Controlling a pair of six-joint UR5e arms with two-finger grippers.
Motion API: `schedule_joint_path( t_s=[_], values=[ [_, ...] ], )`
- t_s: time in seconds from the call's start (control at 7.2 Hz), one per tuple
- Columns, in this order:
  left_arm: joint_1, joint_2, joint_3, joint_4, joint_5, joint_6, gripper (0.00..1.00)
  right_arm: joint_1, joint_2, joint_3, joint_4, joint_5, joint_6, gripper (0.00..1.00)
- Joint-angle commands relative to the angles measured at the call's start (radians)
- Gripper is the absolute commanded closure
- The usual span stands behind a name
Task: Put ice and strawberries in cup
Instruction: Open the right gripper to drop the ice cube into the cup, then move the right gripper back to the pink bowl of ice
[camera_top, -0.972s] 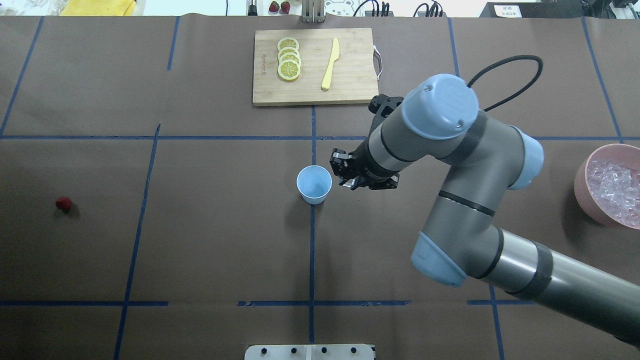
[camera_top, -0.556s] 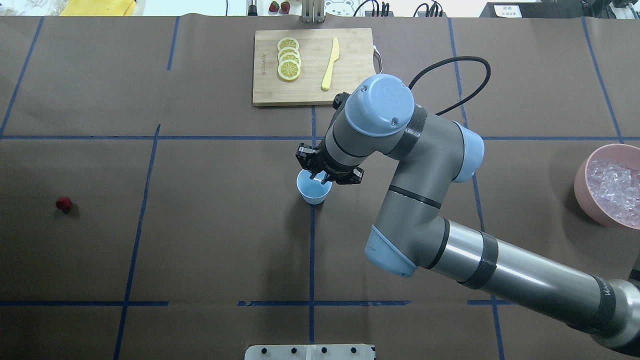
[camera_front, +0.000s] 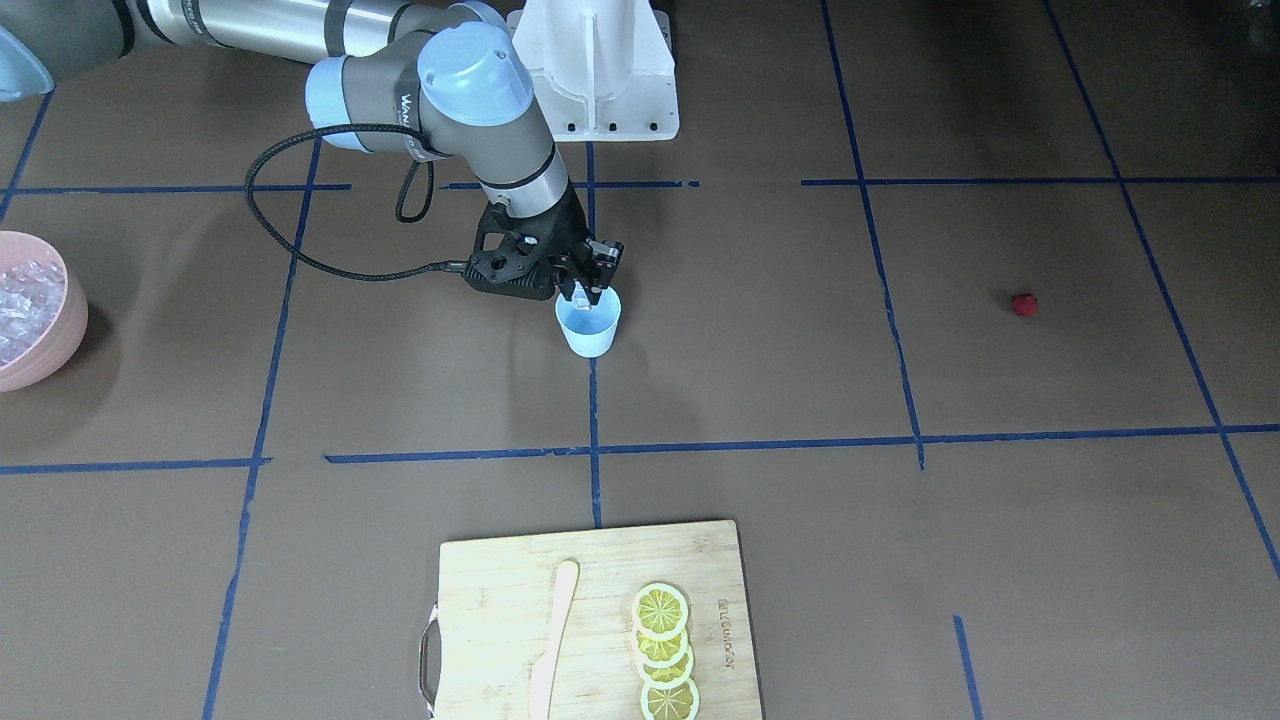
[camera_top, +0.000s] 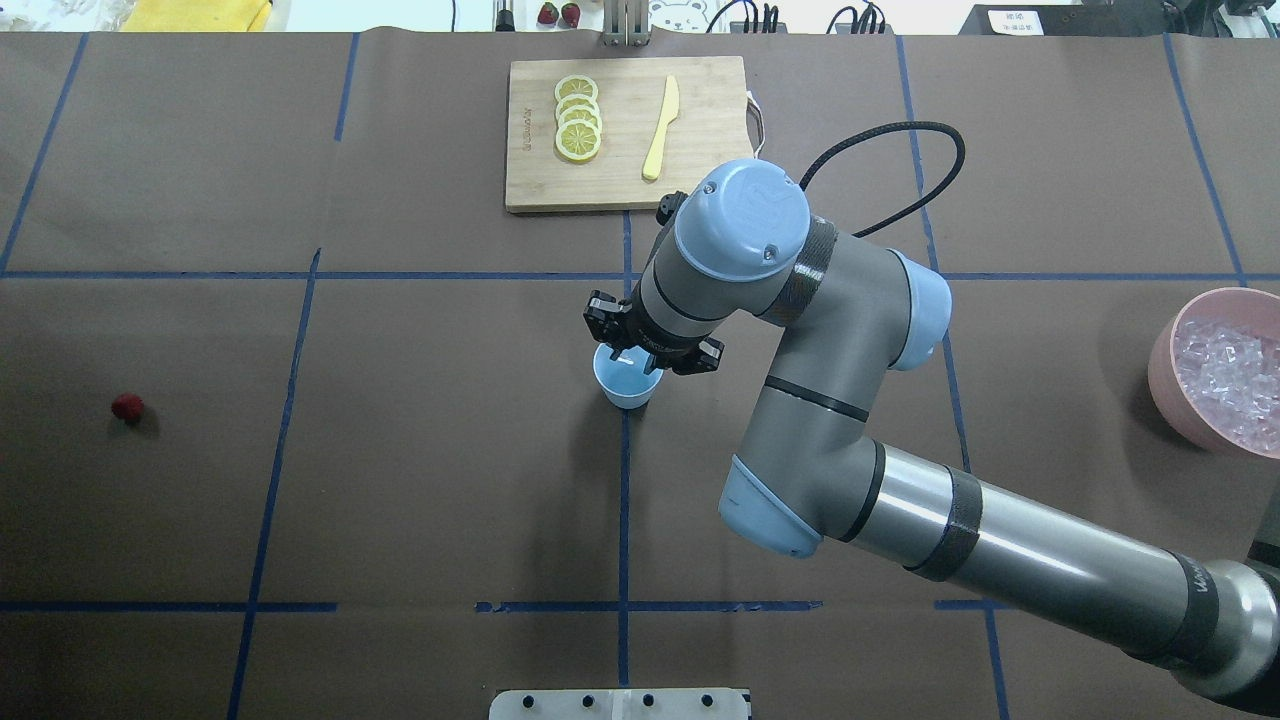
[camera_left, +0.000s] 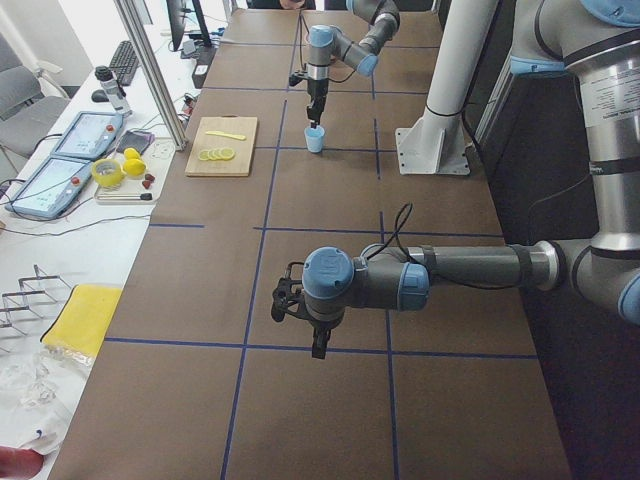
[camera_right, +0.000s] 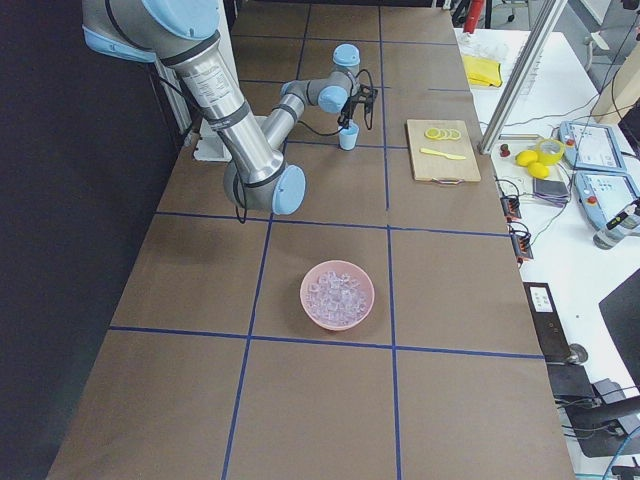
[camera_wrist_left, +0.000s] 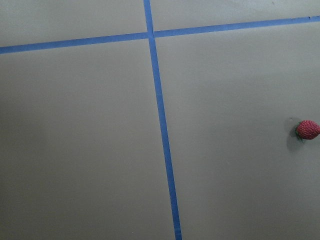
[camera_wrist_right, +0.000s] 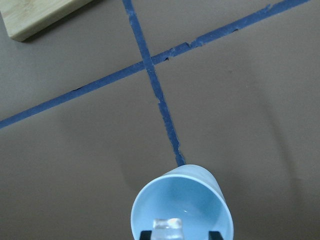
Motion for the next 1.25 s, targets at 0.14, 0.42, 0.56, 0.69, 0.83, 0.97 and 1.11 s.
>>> schedule_joint_path(
  t_s=[0.14, 0.42, 0.56, 0.69, 0.83, 0.97, 1.11],
  values=[
    [0.002, 0.001, 0.002, 0.000, -0.002, -0.002, 0.00, 0.001, -0.008, 0.010, 0.000, 0.001, -0.001, 0.09],
    [0.002, 0.001, 0.004, 0.000, -0.004, -0.002, 0.00, 0.027, -0.045, 0.069, -0.008, 0.021, -0.001, 0.12],
    [0.002, 0.001, 0.006, 0.000, -0.004, -0.002, 0.00, 0.086, -0.176, 0.199, -0.011, 0.090, -0.002, 0.14],
    [0.002, 0.001, 0.007, 0.000, -0.004, -0.002, 0.00, 0.173, -0.317, 0.311, -0.009, 0.154, -0.014, 0.14],
    [0.002, 0.001, 0.007, 0.000, -0.004, -0.002, 0.00, 0.235, -0.449, 0.386, -0.009, 0.182, -0.065, 0.15],
    [0.002, 0.002, 0.010, 0.000, -0.004, -0.002, 0.00, 0.281, -0.578, 0.439, -0.008, 0.193, -0.176, 0.16],
    [0.002, 0.004, 0.009, 0.000, -0.004, -0.002, 0.00, 0.314, -0.705, 0.477, -0.003, 0.195, -0.315, 0.16]
  ],
)
